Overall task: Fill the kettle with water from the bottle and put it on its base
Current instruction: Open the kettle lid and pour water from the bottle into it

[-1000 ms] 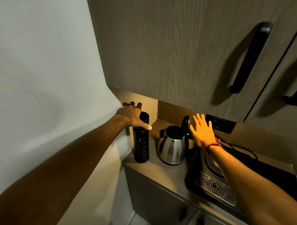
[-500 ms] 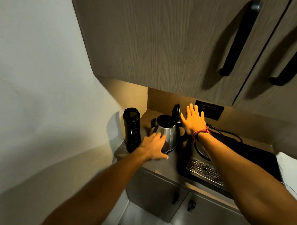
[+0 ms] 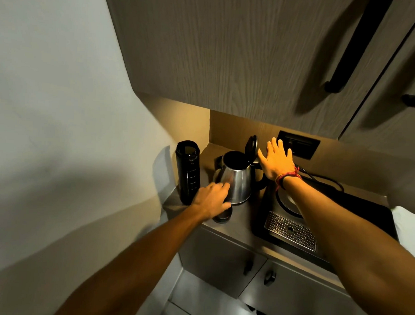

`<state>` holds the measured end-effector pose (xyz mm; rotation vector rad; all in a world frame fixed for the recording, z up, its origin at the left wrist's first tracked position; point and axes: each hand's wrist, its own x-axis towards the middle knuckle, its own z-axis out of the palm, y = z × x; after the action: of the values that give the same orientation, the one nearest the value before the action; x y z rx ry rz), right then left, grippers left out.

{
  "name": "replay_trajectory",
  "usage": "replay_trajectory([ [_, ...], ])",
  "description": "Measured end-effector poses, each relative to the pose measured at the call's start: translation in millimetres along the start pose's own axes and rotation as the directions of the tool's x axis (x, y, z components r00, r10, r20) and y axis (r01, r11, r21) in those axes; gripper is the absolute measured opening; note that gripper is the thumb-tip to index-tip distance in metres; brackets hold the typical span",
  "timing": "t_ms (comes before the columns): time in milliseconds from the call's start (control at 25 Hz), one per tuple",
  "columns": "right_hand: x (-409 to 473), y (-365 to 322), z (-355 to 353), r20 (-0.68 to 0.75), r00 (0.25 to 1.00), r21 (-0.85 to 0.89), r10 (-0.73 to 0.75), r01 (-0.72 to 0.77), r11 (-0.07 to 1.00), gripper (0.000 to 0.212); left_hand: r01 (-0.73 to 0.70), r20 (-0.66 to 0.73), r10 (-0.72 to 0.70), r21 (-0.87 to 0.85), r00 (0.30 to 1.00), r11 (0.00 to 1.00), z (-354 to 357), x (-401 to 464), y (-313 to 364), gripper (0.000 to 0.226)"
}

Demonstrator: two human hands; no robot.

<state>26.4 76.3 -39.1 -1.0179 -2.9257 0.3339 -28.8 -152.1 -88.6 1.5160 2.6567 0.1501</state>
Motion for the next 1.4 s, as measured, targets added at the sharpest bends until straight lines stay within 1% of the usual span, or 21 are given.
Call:
replay_trajectory([
  [40, 1.0, 0.7, 0.6, 0.008, 1.000, -0.005, -0.006, 0.006, 1.000, 0.073, -0.042, -0.155, 0.046, 0.027, 0.987, 0.999, -12.2, 0.1, -5.8, 0.044],
  [80, 1.9, 1.1, 1.5, 0.015, 1.000, -0.010, -0.014, 0.014, 1.000, 0.072, -0.070, -0.323, 0.093, 0.082, 0.942, 0.994, -24.9, 0.7, -13.7, 0.042],
  [120, 2.7, 2.0, 1.7, 0.019, 1.000, -0.014, -0.022, 0.022, 1.000, 0.072, -0.053, -0.472, 0.111, 0.135, 0.875, 0.989, -37.3, 2.7, -23.1, 0.043],
  [160, 3.2, 1.8, 1.7, 0.022, 0.999, -0.018, -0.028, 0.028, 0.999, 0.071, 0.013, -0.592, 0.073, 0.140, 0.803, 0.990, -50.1, 3.7, -35.0, 0.048],
  [200, 3.4, 1.5, 2.1, 0.026, 0.999, -0.020, -0.032, 0.032, 0.999, 0.071, 0.107, -0.672, -0.021, 0.088, 0.740, 0.990, -60.7, 3.5, -48.0, 0.055],
  [240, 3.4, 1.5, 2.1, 0.028, 0.999, -0.024, -0.034, 0.035, 0.999, 0.071, 0.202, -0.712, -0.151, -0.013, 0.686, 0.979, -67.2, 2.8, -60.6, 0.064],
  [280, 3.2, 1.1, 2.3, 0.028, 0.999, -0.027, -0.035, 0.036, 0.999, 0.070, 0.268, -0.706, -0.295, -0.153, 0.644, 0.951, -68.6, 1.7, -72.5, 0.074],
  [320, 2.6, 0.7, 2.0, 0.028, 0.999, -0.023, -0.034, 0.034, 0.999, 0.070, 0.277, -0.643, -0.431, -0.331, 0.633, 0.902, -65.7, -0.1, -81.9, 0.085],
  [360, 2.1, 0.3, 1.7, 0.029, 0.999, -0.015, -0.032, 0.033, 0.999, 0.070, 0.243, -0.522, -0.543, -0.535, 0.658, 0.809, -60.4, -1.3, -87.8, 0.095],
  [400, 1.8, 0.1, 0.9, 0.029, 0.999, -0.012, -0.031, 0.032, 0.999, 0.070, 0.209, -0.356, -0.614, -0.723, 0.705, 0.659, -54.1, -2.0, -90.1, 0.101],
  [440, 1.9, 0.0, 0.4, 0.029, 0.999, -0.014, -0.031, 0.032, 0.999, 0.070, 0.205, -0.197, -0.630, -0.838, 0.751, 0.506, -47.6, -1.6, -90.4, 0.104],
  [480, 1.9, -0.2, 0.2, 0.030, 0.999, -0.019, -0.031, 0.032, 0.999, 0.069, 0.221, -0.097, -0.628, -0.886, 0.772, 0.409, -40.3, -0.7, -89.9, 0.103],
  [520, 2.0, -0.7, 0.1, 0.029, 0.999, -0.021, -0.029, 0.030, 0.999, 0.069, 0.245, -0.050, -0.634, -0.897, 0.772, 0.369, -33.1, 0.8, -89.0, 0.099],
  [560, 2.0, -1.1, -0.3, 0.029, 0.999, -0.018, -0.024, 0.025, 1.000, 0.070, 0.260, -0.041, -0.645, -0.895, 0.763, 0.363, -27.4, 2.3, -87.3, 0.094],
  [640, 1.5, -1.9, -1.5, 0.030, 0.999, -0.014, -0.018, 0.018, 1.000, 0.070, 0.240, -0.097, -0.661, -0.884, 0.744, 0.400, -21.4, 4.6, -84.2, 0.085],
  [720, 1.1, -2.2, -1.5, 0.023, 1.000, -0.025, -0.014, 0.015, 1.000, 0.070, 0.224, -0.191, -0.633, -0.827, 0.751, 0.515, -20.5, 5.6, -80.5, 0.078],
  [840, -0.5, 0.0, -1.8, 0.024, 1.000, -0.021, -0.004, 0.004, 1.000, 0.071, 0.257, -0.237, -0.527, -0.669, 0.817, 0.698, -30.0, 9.9, -70.9, 0.074],
  [960, -0.9, -0.5, -0.8, 0.015, 1.000, -0.009, -0.016, 0.016, 1.000, 0.074, 0.245, -0.230, -0.422, -0.542, 0.877, 0.804, -43.3, 12.1, -66.2, 0.073],
  [1080, -1.2, 0.7, 0.5, -0.007, 1.000, 0.008, -0.020, 0.020, 1.000, 0.076, 0.230, -0.255, -0.329, -0.351, 0.909, 0.908, -54.6, 19.1, -63.3, 0.073],
  [1240, 0.5, 4.3, 4.9, -0.026, 0.999, 0.021, -0.032, 0.033, 0.999, 0.077, 0.231, -0.251, -0.252, -0.111, 0.935, 0.967, -69.2, 32.9, -54.8, 0.080],
  [1400, 3.2, 6.8, 7.6, -0.037, 0.998, 0.029, -0.044, 0.045, 0.999, 0.079, 0.238, -0.216, -0.233, -0.002, 0.948, 0.971, -82.7, 40.2, -47.0, 0.078],
])
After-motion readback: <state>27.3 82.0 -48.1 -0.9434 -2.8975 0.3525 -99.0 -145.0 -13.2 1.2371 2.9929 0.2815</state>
